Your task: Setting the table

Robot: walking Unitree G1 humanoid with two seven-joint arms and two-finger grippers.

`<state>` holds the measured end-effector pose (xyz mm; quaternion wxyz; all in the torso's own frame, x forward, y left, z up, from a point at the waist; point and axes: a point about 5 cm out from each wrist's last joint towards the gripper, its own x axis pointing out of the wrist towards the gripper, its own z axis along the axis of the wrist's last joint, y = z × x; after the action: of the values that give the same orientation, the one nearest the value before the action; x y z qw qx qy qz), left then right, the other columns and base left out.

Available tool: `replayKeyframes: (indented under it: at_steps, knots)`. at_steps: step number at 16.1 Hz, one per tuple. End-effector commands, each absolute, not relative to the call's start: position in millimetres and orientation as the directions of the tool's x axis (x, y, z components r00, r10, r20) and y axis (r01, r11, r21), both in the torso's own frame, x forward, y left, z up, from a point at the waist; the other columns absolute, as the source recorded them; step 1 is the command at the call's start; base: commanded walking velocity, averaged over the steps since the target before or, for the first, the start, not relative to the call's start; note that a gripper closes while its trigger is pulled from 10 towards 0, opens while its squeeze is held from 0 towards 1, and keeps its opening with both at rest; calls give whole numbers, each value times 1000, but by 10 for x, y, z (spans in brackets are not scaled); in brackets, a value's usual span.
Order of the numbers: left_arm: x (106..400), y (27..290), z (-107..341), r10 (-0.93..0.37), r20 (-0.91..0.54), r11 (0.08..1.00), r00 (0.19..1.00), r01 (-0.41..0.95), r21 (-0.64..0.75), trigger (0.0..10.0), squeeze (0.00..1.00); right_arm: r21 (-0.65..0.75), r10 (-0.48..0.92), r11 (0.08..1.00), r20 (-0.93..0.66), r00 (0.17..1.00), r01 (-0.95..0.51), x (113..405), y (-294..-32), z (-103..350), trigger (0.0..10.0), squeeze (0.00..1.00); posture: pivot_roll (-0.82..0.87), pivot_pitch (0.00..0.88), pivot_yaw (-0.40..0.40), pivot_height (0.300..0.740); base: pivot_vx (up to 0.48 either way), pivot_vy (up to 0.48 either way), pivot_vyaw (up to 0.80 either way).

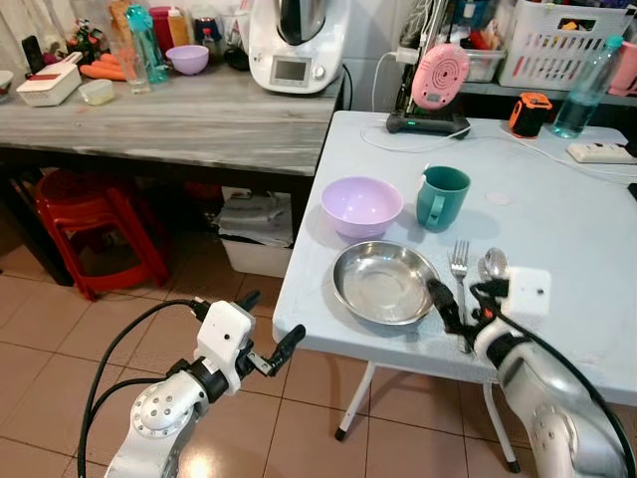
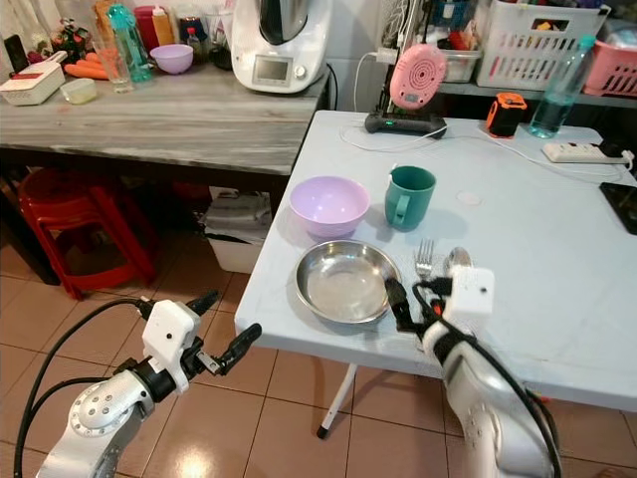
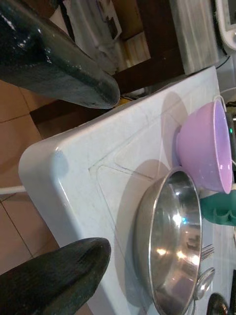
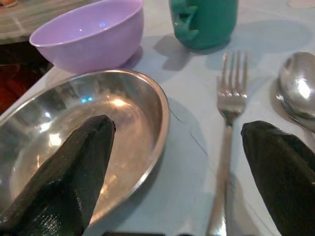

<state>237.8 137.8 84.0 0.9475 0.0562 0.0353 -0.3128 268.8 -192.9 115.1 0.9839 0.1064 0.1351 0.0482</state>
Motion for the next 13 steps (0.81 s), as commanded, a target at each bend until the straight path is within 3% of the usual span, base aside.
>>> replayKeyframes:
  at_steps: [1,13]
  knots:
    - [2366,1394,856,-598,-104,788,794,607,102,10000,0,258,129,965,-275,953,-56,2728,-1969,1150,10000,0,-71,52,12,740,0,0,0]
    - [2348,1392,903,-645,-81,755,760,650,82,10000,0,347,256,928,-337,906,-133,2957,-1849,1125,10000,0,-44,61,14,740,0,0,0]
